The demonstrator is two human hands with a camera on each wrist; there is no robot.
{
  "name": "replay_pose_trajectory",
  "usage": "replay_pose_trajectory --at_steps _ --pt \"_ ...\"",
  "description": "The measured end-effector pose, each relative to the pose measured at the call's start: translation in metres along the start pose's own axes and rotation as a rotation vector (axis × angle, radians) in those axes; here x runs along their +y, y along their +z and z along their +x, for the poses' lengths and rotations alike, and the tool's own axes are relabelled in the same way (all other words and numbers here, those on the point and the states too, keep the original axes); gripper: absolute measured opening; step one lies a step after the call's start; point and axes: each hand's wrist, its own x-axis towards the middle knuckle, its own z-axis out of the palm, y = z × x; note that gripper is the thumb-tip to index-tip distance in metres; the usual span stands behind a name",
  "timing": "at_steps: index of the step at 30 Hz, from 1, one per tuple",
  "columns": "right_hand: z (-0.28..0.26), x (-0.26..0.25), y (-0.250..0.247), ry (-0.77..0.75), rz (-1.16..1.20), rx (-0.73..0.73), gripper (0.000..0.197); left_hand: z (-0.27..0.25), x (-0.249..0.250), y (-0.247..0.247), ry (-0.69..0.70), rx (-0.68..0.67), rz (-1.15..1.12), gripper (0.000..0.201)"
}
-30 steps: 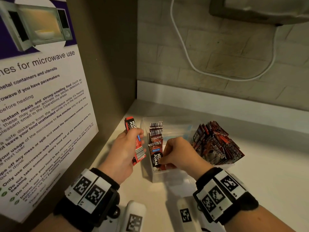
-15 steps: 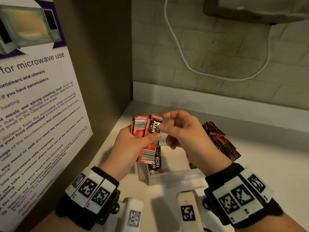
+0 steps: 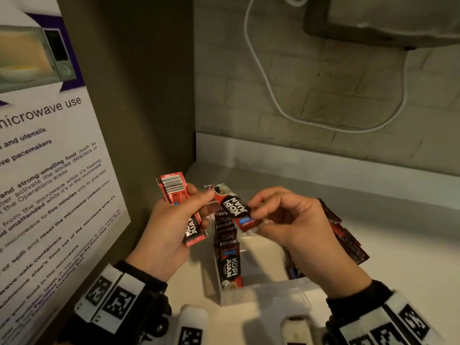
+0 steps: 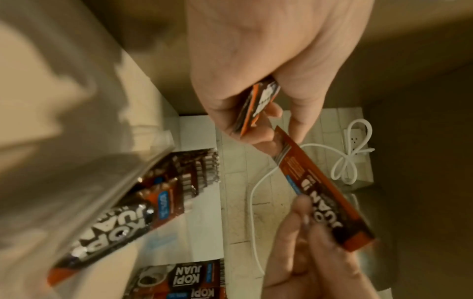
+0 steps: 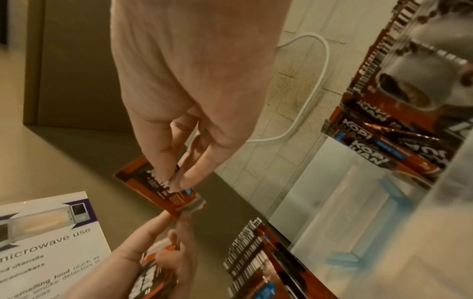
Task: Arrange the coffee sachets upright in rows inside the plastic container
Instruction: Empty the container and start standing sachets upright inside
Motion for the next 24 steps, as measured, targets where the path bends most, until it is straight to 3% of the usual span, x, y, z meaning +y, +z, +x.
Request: replay_pose_trajectory --at_steps 4,8,11,13,16,19,21,24 --pt "-0.001 0.005 -0.002 0.071 -0.022 0.017 0.033 0.007 -0.002 0.002 0.089 0.042 0.033 0.028" --pt "0.002 0.003 -0.003 0.295 0.099 0.036 0.026 0.007 -0.006 0.006 0.161 0.001 0.106 0.028" --pt "0.002 0.006 0.002 0.398 -0.062 -0.022 0.03 0.005 -0.009 0.008 0.194 -0.051 0.135 0.03" --pt "0.002 0.008 0.004 0.389 -0.058 0.069 0.019 0.005 -0.011 0.007 0.177 -0.053 0.149 0.031" --pt "0.003 0.008 0.002 0.31 0.159 0.256 0.015 0.004 -0.016 0.004 0.114 -0.06 0.243 0.03" --pt "0.007 0.005 0.002 0.251 0.302 0.288 0.015 -0.002 -0.021 0.003 0.046 -0.072 0.294 0.024" --pt "0.009 0.004 0.0 0.239 0.21 0.301 0.012 -0.004 -0.021 0.003 0.026 0.005 0.274 0.023" --pt "0.008 0.004 -0.009 0.313 -0.113 0.24 0.006 -0.002 -0.018 -0.005 -0.039 0.198 0.208 0.02"
